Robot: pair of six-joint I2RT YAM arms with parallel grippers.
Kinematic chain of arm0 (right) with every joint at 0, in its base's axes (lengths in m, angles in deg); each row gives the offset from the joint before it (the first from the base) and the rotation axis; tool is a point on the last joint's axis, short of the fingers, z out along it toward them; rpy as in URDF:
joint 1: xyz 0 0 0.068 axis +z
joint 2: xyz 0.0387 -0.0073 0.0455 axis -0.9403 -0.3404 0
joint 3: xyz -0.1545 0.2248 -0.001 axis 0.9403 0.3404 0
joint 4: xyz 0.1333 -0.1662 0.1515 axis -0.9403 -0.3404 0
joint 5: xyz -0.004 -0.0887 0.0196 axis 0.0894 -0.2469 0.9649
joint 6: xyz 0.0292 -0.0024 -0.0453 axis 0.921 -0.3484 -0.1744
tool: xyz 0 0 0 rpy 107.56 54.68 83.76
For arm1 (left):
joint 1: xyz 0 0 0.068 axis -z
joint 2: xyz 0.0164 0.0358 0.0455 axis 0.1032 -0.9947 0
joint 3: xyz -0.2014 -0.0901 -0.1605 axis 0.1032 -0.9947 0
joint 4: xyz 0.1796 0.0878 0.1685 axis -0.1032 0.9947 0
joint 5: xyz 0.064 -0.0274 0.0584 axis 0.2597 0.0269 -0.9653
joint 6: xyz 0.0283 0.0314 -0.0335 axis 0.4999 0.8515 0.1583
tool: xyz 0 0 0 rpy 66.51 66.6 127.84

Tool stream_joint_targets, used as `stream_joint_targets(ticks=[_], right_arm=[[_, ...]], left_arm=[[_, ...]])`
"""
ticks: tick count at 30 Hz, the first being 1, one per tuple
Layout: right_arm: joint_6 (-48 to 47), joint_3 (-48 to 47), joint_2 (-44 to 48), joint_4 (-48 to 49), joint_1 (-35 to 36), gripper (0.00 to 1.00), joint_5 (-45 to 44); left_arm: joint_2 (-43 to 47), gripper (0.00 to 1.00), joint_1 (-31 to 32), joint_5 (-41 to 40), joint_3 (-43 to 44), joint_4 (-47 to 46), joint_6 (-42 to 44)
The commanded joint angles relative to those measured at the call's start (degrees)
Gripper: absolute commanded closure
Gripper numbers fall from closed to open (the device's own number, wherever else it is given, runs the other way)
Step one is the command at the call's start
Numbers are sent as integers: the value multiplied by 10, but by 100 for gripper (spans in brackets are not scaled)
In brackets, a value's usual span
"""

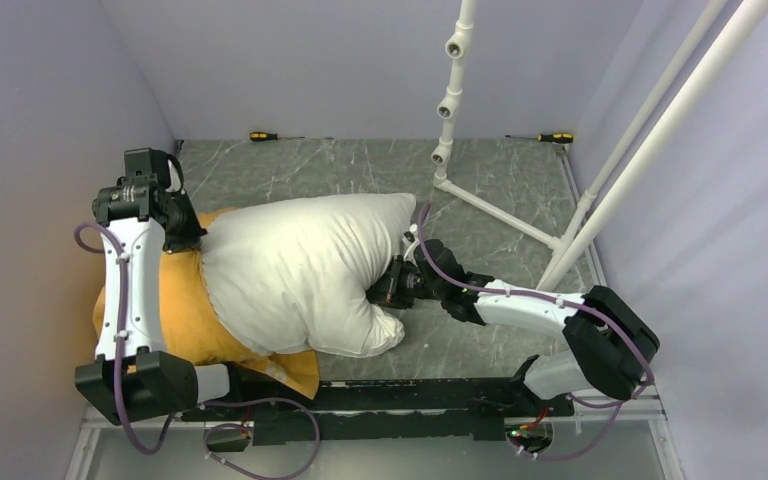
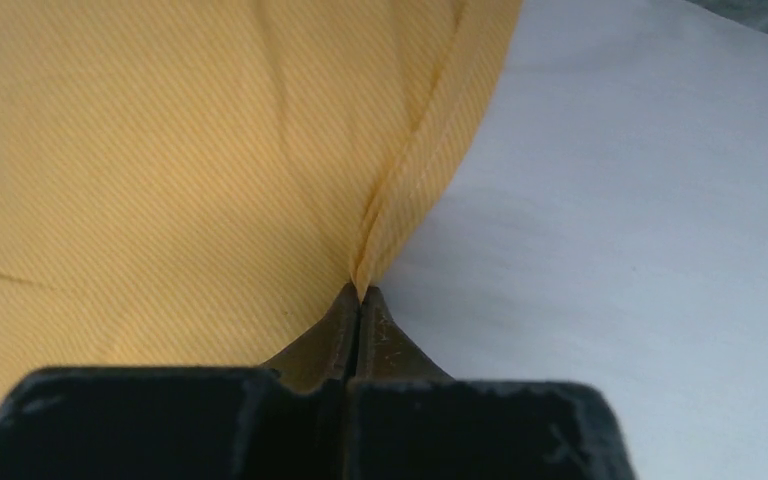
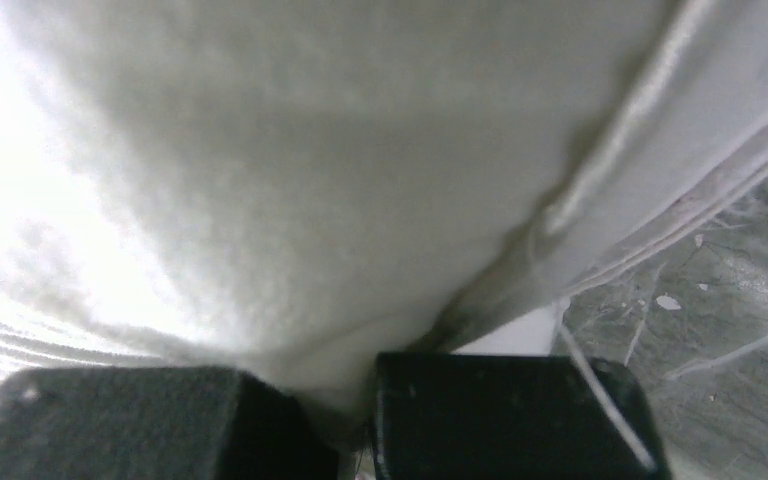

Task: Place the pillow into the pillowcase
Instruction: Stuff the pillow into the pillowcase.

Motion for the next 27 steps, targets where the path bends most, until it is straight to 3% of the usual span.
stream_joint_targets(ticks=[1, 8, 15, 22, 27], right_arm=[[-3, -23, -6, 27, 9, 100, 17], [-8, -36, 11, 12, 9, 100, 18], [-3, -32, 29, 55, 9, 100, 39], [21, -5, 46, 228, 13, 100, 69], [10, 13, 95, 254, 17, 100, 14]], left_arm=[[29, 100, -3, 98, 13, -38, 22], [60, 100, 1, 288, 38, -82, 12], [62, 100, 63, 370, 60, -98, -16], [15, 100, 296, 308, 74, -169, -96], [-52, 100, 483, 219, 122, -221, -142]])
